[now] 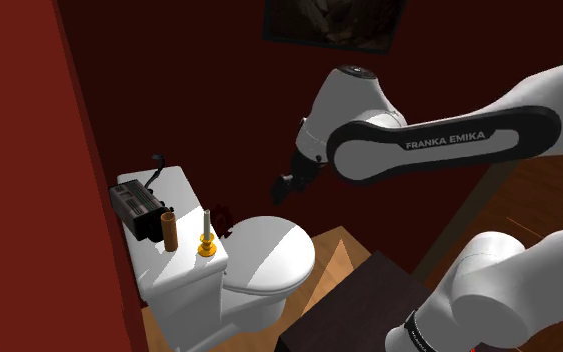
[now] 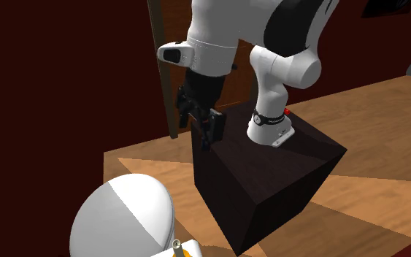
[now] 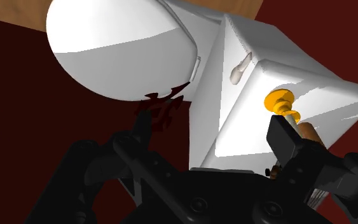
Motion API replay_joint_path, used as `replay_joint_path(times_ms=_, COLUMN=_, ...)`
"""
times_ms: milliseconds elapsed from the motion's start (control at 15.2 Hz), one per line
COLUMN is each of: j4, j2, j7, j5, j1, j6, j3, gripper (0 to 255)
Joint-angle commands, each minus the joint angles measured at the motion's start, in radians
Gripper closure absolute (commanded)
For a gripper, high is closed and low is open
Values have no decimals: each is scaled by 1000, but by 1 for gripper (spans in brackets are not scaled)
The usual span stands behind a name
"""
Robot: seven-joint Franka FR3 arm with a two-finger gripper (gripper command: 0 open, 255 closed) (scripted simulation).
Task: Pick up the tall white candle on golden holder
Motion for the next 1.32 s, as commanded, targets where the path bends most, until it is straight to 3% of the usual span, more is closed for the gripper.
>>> replay_joint_path(times_ms=0, j4=9, j2=73, j7=28, j5=0, j1=3, j6=90, j3=31, gripper=0)
replay_joint_path(times_ms=264, j4=38, j2=214, j7=92, j5=-30, j1=-4, j6=247, j3=93, gripper=0)
replay_joint_path(times_ms=528, j4=92, j2=368, j7=197, j5=-125, j1=-34, j6=384, j3=163, gripper=0)
replay_joint_path(times_ms=792, j4=176, j2=533, j7=382, j5=-333, j1=-65, j6=487, j3=215, gripper=0)
replay_joint_path(times_ms=990, j4=263, j2=658, j7=558, j5=-542, j1=-35, j6=532, j3=193, gripper=0)
replay_joint_path(times_ms=1254, j4=271, j2=701, j7=627, j5=-624, j1=-2, j6=563, j3=151, gripper=0)
